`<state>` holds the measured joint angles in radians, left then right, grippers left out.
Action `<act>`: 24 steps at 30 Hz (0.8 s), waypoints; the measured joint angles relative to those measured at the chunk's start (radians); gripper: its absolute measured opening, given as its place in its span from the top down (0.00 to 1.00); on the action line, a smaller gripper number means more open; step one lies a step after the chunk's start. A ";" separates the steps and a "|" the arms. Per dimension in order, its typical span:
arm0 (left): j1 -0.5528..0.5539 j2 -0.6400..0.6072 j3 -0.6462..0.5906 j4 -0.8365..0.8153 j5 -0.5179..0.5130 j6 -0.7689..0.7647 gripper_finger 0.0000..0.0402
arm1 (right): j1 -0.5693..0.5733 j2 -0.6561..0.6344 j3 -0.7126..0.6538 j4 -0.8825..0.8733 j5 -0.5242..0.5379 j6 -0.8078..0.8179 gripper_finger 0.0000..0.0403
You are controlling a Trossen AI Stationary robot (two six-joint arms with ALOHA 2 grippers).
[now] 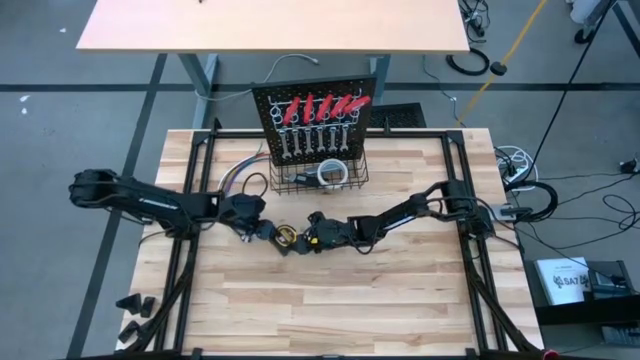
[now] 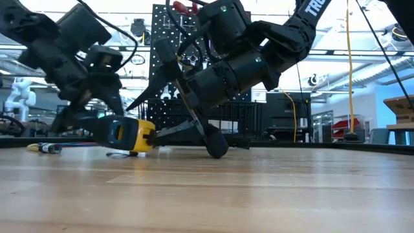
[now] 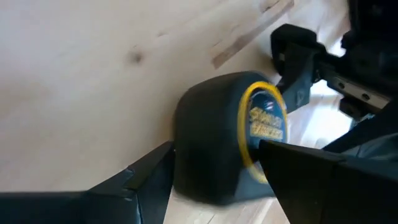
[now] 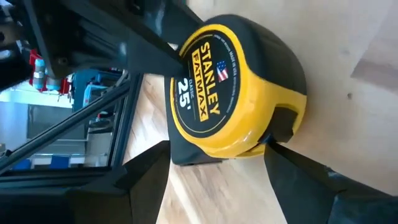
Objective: Hang tools onto peg board
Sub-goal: Hang the measuring tape on the peg board
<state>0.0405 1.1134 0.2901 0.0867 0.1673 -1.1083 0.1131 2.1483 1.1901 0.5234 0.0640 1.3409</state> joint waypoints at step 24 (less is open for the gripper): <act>-0.016 0.182 0.019 0.246 0.209 -0.046 0.41 | 0.005 0.010 -0.002 0.040 -0.039 -0.082 0.38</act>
<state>0.0244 1.2953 0.3095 0.3327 0.3761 -1.1547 0.1177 2.1582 1.1877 0.5635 0.0253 1.2587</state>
